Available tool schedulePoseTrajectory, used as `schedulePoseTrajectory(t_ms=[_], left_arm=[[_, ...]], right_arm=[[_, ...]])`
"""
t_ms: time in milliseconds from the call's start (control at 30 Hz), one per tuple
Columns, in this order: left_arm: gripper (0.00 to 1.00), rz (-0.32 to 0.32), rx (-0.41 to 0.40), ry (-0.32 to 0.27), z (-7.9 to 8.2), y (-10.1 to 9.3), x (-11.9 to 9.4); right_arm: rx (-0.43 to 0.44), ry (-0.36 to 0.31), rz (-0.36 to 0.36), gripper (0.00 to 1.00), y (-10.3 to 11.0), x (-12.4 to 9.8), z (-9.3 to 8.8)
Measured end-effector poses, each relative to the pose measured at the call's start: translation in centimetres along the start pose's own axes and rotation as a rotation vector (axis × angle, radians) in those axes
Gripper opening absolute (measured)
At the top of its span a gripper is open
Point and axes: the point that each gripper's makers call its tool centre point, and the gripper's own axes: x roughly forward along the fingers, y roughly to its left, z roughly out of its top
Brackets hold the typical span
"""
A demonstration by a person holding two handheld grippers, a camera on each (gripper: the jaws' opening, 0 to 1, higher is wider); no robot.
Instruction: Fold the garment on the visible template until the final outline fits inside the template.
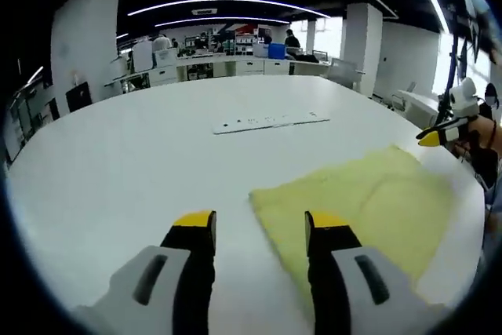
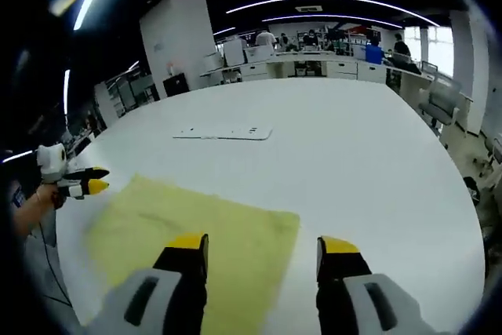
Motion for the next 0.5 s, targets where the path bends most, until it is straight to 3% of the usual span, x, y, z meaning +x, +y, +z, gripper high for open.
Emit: schedulePoseTrajectory(t_ms=[200, 300, 500], left_arm=[[0.47, -0.037, 0.02, 0.019, -1.2, -0.7, -2.2], [0.51, -0.069, -0.019, -0.021, -1.3, -1.5, -3.5], [0.51, -0.106, -0.014, 0.007, -3.1, -2.6, -5.2]], right_arm=[[-0.002, 0.005, 0.043, 0.62, 1.4, -1.8, -1.2], [-0.016, 0.019, 0.054, 0.63, 1.9, -2.8, -2.2], [-0.031, 0.042, 0.078, 0.63, 2.8, -4.6, -3.9]])
